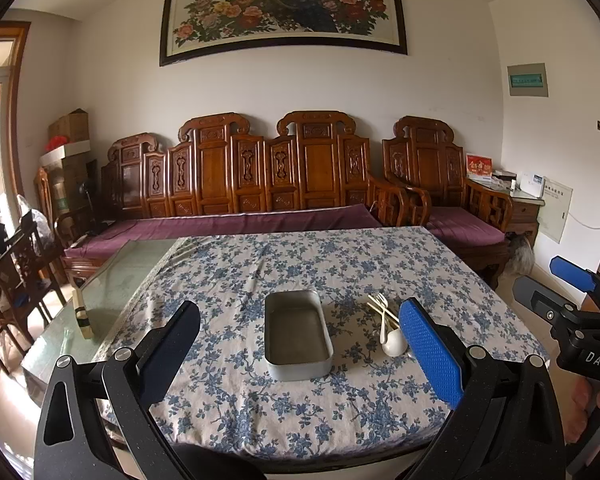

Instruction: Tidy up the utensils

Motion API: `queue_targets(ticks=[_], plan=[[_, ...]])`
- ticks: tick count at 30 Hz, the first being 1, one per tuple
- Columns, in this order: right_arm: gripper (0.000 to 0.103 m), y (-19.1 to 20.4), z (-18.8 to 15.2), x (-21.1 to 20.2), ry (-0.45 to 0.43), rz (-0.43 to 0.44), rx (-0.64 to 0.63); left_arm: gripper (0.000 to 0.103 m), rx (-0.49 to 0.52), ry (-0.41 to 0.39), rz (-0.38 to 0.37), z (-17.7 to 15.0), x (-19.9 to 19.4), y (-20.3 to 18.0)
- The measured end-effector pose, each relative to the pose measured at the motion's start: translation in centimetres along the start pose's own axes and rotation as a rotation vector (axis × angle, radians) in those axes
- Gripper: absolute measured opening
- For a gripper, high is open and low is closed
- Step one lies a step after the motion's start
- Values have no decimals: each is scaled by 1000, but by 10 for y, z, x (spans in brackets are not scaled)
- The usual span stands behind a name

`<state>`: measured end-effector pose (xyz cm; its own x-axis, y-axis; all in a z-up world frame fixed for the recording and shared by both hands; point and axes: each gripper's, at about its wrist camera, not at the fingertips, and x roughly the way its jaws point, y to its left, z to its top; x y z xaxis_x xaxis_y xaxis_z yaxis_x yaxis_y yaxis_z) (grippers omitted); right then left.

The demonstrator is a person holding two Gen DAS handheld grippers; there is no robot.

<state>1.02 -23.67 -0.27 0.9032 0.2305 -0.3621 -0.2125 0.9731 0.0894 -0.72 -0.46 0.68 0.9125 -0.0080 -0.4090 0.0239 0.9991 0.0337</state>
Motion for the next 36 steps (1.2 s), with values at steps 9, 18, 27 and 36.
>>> queue_targets(ticks=[9,18,27,36], plan=[[101,-3,0,0,1,0,0,97,5,6,-2,0,0,-3],[101,-12,-7,16,32,-4,5,97,23,81,-28,-9,32,-5],[90,-38,-30,75,107,-25,-19,97,82,178,-87,-22,99,-16],[60,-92,-65,160,274,-82,21,97,122,292,-168,-44,178,-39]])
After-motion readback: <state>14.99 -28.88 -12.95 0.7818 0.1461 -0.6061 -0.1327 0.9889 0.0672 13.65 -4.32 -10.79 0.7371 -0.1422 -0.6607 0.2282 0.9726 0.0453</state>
